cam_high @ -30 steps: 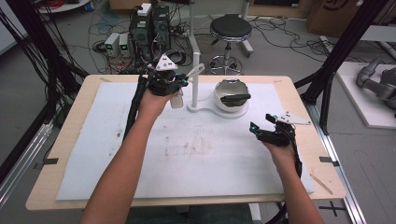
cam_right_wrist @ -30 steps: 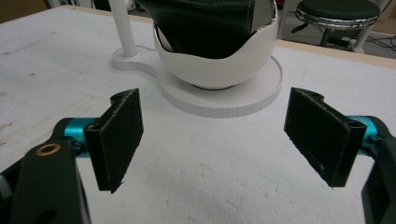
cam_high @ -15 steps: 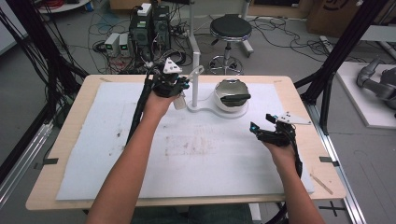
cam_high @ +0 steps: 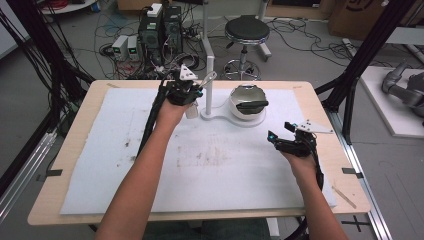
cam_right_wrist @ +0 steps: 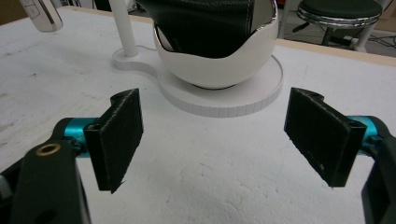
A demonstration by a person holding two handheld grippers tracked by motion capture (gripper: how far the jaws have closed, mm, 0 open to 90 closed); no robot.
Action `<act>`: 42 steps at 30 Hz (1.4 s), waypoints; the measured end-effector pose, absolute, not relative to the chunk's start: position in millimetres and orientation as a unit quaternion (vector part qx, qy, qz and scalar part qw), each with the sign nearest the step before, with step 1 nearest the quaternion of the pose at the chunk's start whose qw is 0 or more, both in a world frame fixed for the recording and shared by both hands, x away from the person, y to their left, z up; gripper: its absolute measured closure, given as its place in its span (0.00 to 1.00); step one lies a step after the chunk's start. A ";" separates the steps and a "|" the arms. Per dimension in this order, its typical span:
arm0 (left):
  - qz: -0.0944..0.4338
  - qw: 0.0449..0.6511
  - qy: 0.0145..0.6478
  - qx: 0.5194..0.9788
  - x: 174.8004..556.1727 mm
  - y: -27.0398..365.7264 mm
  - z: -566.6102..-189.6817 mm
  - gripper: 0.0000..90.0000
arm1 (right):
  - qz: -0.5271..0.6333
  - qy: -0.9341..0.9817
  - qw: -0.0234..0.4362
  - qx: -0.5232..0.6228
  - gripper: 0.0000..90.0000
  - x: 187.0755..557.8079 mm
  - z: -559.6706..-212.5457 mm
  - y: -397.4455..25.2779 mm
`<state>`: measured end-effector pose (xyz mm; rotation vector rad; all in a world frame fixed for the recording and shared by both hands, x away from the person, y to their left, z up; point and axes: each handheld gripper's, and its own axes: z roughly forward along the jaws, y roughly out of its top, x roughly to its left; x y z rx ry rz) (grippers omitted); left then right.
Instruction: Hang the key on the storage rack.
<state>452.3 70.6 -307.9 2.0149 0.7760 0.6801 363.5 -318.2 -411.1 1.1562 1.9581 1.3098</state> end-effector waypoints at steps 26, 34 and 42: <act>0.218 0.464 0.337 0.790 404.8 145.6 -318.8 0.44 | 0.481 0.722 0.261 0.424 0.22 361.5 -409.6 -316.9; 0.215 0.485 0.329 0.781 384.5 174.9 -325.1 0.37 | 0.481 0.721 0.264 0.424 0.22 361.1 -409.2 -317.1; 0.225 0.485 0.321 0.781 365.1 190.0 -332.2 0.32 | 0.479 0.721 0.264 0.425 0.22 360.2 -408.8 -316.3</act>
